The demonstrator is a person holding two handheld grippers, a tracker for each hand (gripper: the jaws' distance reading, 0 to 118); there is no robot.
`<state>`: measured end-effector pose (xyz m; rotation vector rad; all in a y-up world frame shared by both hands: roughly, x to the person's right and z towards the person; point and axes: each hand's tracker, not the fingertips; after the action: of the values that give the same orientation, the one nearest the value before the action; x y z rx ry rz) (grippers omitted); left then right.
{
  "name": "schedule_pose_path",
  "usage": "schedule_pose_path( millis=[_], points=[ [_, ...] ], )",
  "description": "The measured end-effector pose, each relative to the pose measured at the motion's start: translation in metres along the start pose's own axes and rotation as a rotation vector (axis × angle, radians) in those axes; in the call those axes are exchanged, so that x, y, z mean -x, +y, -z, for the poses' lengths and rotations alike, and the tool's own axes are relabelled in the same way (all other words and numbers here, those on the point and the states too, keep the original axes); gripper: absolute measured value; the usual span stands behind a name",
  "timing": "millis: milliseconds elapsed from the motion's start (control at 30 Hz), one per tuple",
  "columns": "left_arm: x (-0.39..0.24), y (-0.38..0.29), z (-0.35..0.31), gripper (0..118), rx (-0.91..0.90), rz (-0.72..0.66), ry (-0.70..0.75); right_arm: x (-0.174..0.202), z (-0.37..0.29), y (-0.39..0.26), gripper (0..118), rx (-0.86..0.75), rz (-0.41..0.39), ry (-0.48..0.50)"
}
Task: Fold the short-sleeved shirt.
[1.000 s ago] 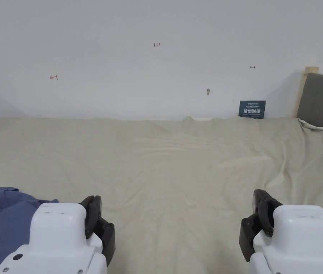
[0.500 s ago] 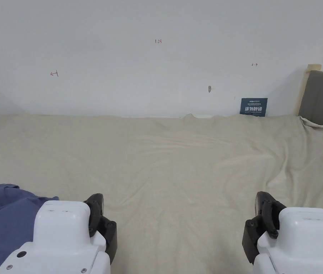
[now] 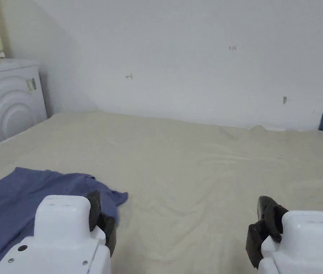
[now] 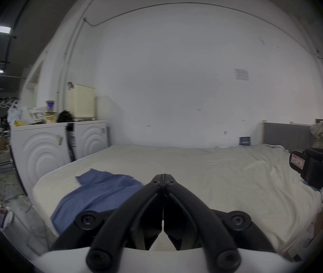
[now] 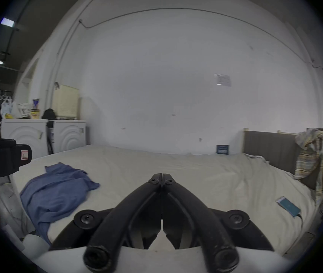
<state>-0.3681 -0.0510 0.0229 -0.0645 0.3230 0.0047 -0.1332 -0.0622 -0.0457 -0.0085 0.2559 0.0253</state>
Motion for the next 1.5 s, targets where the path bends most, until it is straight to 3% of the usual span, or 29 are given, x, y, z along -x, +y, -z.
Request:
schedule_pose_path(
  millis=[300, 467, 667, 967, 1067, 1200, 1333, 1433, 1500],
  points=[
    [0.085, 0.000, -0.030, 0, 0.034, 0.035, 0.318, 0.097, 0.028, 0.003, 0, -0.013, 0.026, 0.306],
    [0.112, -0.002, -0.041, 0, 0.045, -0.007, 0.389, 0.135, 0.034, -0.003, 0, 0.024, 0.032, 0.436],
    [0.118, -0.007, -0.038, 0, 0.062, -0.002, 0.420, 0.151, 0.035, -0.006, 0, 0.033, 0.012, 0.473],
    [0.117, -0.030, 0.003, 0, 0.152, -0.021, 0.349, 0.143, 0.048, -0.021, 0, 0.099, 0.015, 0.457],
    [0.124, -0.042, 0.038, 0, 0.224, -0.057, 0.275, 0.144, 0.055, -0.028, 0, 0.126, -0.002, 0.443],
    [0.130, -0.061, 0.097, 0, 0.345, -0.005, 0.255, 0.145, 0.062, -0.037, 0, 0.165, -0.002, 0.434],
    [0.147, -0.089, 0.155, 0, 0.512, -0.114, 0.170, 0.147, 0.066, -0.043, 0, 0.195, -0.021, 0.424],
    [0.154, -0.107, 0.186, 0, 0.583, -0.118, 0.184, 0.146, 0.070, -0.047, 0, 0.208, -0.028, 0.407],
    [0.162, -0.112, 0.196, 5, 0.634, -0.200, 0.168, 0.144, 0.073, -0.048, 0, 0.222, -0.023, 0.399]
  ],
)
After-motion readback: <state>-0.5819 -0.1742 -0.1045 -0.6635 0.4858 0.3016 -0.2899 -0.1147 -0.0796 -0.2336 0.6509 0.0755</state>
